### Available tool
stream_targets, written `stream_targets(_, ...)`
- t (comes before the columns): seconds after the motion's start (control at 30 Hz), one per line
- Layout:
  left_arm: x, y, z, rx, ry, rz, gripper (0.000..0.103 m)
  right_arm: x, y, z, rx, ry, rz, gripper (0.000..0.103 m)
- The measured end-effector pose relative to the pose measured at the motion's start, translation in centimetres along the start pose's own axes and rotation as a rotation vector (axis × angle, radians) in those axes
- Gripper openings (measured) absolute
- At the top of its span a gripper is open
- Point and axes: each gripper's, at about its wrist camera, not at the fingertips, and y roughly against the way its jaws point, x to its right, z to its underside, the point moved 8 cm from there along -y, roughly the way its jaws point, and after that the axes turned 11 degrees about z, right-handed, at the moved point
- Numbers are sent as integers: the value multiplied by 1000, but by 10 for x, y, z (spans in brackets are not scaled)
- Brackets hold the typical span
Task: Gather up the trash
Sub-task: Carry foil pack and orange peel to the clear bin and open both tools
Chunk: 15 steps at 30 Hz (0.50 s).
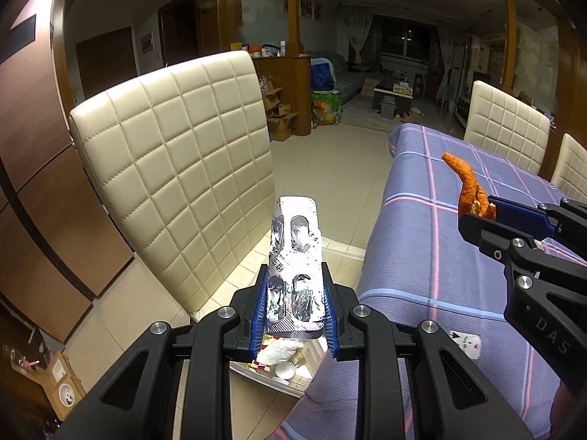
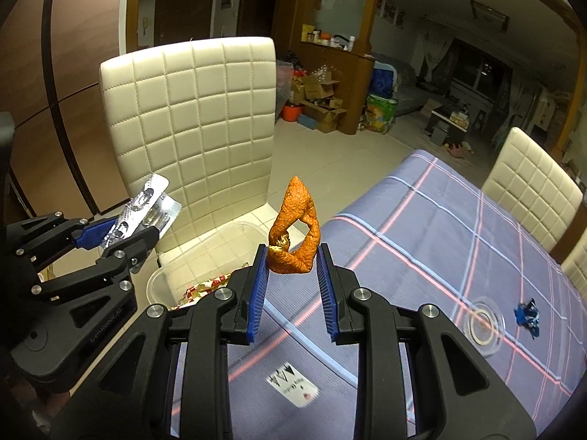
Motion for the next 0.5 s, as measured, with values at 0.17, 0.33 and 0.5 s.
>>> stream_targets(0.17, -10, -15, -2, -19, 18, -7, 26, -5, -11, -8, -8, -1, -8, 28)
stream_targets(0.33, -22, -24, -3, -26, 36, -16, 26, -13, -20, -11, -17, 9, -14, 28)
stream_targets(0.5, -36, -30, -3, -29, 55, -37, 26, -27, -26, -14, -20, 34, -27, 28)
